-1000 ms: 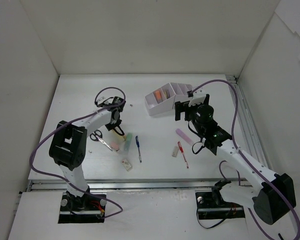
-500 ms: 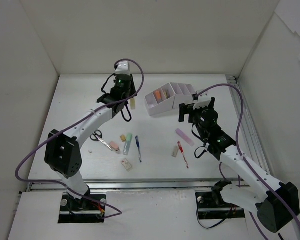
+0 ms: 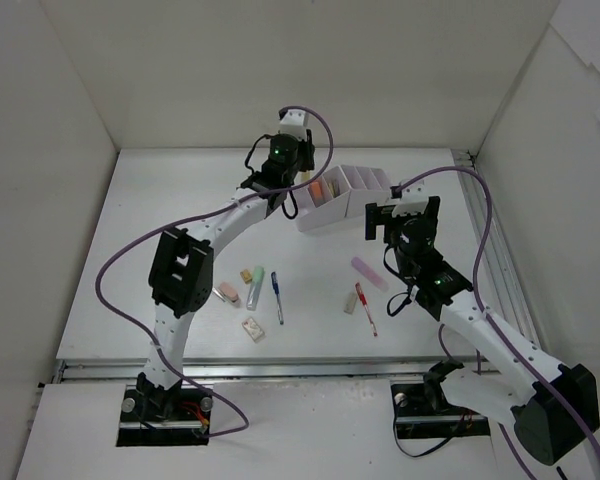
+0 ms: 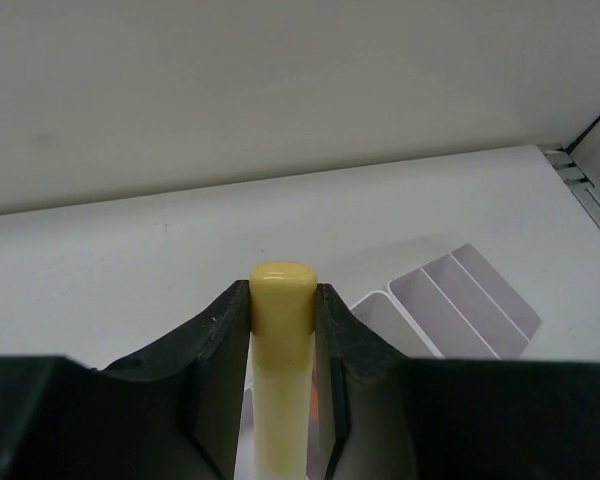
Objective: Sort the stationery into containers
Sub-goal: Place the pen in the storage box.
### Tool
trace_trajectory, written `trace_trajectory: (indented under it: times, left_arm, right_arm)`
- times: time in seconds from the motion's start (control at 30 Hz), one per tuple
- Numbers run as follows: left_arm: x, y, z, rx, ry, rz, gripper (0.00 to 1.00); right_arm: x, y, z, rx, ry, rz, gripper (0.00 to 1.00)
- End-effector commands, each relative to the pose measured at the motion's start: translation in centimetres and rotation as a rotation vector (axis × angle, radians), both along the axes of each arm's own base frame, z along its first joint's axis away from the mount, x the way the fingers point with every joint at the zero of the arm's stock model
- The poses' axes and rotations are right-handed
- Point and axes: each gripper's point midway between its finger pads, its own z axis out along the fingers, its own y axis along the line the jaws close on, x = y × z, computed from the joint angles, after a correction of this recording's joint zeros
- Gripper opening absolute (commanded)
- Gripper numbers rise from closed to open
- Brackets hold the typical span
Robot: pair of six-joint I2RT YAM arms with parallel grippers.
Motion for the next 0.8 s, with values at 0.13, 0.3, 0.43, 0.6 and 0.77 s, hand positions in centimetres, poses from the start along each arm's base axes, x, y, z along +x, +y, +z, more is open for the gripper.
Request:
trace_trajectory:
  times: [0.13, 0.3, 0.43, 0.6, 0.77]
  left_arm:
    - [0.3, -2.8, 6.6, -0.203, -0.195, -0.077, 0.0]
    - [0.1, -4.4, 3.5, -0.236, -0.177, -0.071, 0.0]
    - [0.4, -4.2, 2.2, -0.226, -0.156, -0.054, 0.0]
    - [-0.3, -3.7, 0.6, -0.232, -0.135, -0.044, 0.03]
    - [-1.9, -3.6, 0.1, -0.233, -0.138, -0.036, 0.13]
  right_arm:
    - [0.8, -0.2, 1.6, 0.019, -0.057, -0.037, 0.98]
    - [1.2, 0.2, 0.7, 0.02, -0.033, -0.028, 0.98]
    - [1.3, 0.5, 0.4, 0.013, -0.024, -0.017, 0.98]
    - [1.8, 0.6, -0.2, 0.009, -0.009, -0.022, 0.98]
    - [2.0, 1.0, -0.6, 0.017, 0.004, -0.004, 0.98]
